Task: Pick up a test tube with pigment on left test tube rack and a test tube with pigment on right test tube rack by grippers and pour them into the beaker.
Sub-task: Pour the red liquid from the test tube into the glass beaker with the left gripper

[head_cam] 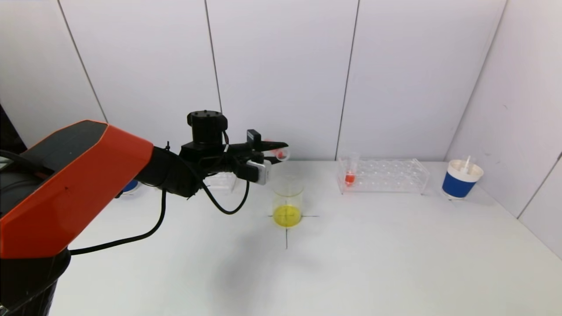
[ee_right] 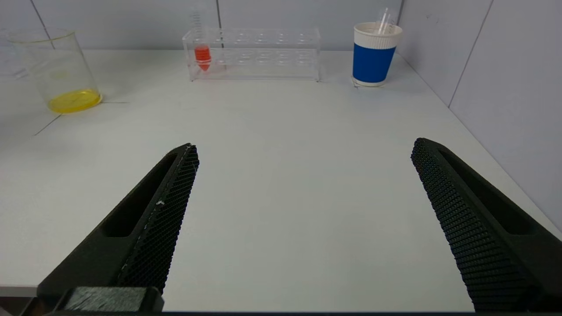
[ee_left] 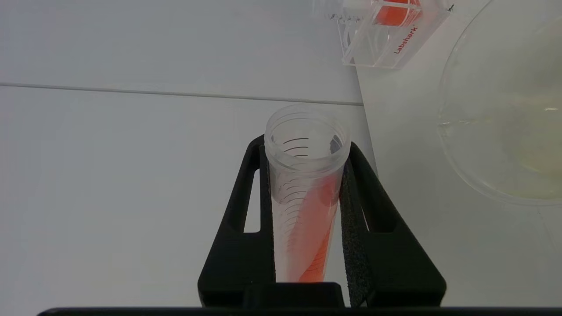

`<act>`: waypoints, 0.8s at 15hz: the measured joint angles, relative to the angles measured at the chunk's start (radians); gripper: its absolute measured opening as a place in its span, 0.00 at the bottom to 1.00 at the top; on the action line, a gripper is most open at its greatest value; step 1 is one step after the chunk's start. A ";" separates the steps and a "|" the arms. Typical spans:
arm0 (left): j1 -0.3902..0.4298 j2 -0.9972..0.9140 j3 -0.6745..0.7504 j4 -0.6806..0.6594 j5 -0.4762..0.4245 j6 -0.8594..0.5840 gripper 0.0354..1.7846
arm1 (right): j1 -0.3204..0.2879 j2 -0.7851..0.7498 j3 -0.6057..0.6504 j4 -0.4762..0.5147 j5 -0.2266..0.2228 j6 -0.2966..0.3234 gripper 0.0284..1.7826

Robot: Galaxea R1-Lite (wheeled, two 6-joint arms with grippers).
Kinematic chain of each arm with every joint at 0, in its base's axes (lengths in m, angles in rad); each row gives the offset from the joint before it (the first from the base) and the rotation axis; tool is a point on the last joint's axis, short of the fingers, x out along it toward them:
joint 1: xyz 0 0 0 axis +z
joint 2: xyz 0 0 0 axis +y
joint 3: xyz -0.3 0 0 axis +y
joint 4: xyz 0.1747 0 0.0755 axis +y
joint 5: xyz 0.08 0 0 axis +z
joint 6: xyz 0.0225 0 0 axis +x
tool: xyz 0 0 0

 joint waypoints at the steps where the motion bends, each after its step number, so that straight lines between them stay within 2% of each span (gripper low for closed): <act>1: 0.000 0.000 0.010 -0.012 0.000 0.012 0.23 | 0.000 0.000 0.000 0.000 0.000 0.000 0.99; 4: -0.002 -0.001 0.049 -0.058 0.000 0.040 0.23 | 0.000 0.000 0.000 0.000 0.000 0.000 0.99; 12: -0.002 0.009 0.059 -0.079 0.000 0.103 0.23 | 0.000 0.000 0.000 0.000 0.000 0.000 0.99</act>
